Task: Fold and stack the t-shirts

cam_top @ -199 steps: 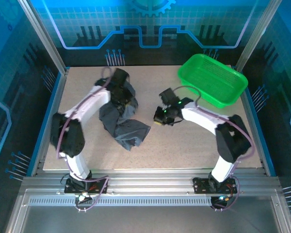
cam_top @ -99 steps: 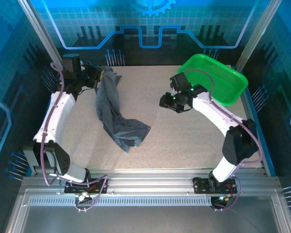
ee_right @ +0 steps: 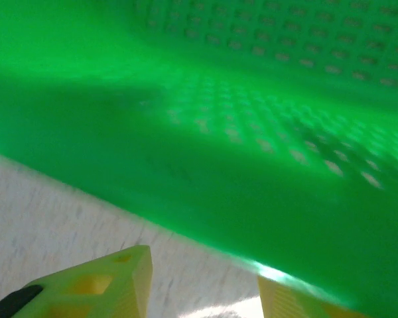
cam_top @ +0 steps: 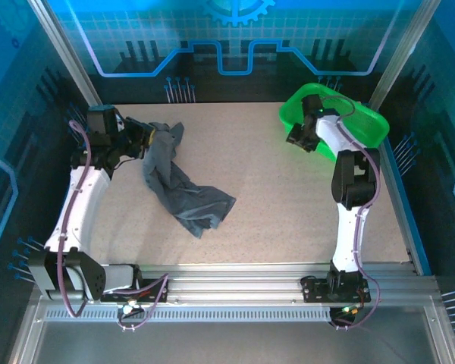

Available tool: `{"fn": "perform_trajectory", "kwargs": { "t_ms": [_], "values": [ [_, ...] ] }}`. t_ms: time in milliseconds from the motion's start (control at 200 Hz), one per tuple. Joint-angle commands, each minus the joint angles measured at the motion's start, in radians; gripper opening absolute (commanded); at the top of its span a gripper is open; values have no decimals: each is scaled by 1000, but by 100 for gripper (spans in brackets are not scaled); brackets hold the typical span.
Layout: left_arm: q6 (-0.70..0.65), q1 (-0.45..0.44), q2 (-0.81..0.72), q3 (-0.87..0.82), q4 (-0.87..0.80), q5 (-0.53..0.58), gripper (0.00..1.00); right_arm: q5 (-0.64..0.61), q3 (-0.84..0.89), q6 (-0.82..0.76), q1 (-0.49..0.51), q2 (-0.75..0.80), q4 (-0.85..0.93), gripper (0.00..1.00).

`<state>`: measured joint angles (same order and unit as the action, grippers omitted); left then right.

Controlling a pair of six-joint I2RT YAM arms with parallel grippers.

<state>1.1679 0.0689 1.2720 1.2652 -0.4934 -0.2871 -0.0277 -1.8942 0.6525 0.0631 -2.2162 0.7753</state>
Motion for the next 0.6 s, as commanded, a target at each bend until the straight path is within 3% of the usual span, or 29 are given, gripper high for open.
{"fn": "perform_trajectory", "kwargs": {
  "t_ms": [0, 110, 270, 445, 595],
  "values": [
    [-41, 28, -64, 6, -37, -36, 0, -5, -85, 41, -63, -47, 37, 45],
    [-47, 47, -81, 23, -36, -46, 0, 65, -123, 1, -58, -31, 11, 43],
    [-36, 60, -93, 56, 19, -25, 0, 120, -60, -36, 63, 89, 12, 47],
    [-4, 65, -92, 80, 66, 32, 0, 106, 259, -10, 285, 323, -71, 57],
    [43, 68, -94, 72, 119, 48, 0, 131, 442, -51, 521, 387, -116, 64]
  ]
}}
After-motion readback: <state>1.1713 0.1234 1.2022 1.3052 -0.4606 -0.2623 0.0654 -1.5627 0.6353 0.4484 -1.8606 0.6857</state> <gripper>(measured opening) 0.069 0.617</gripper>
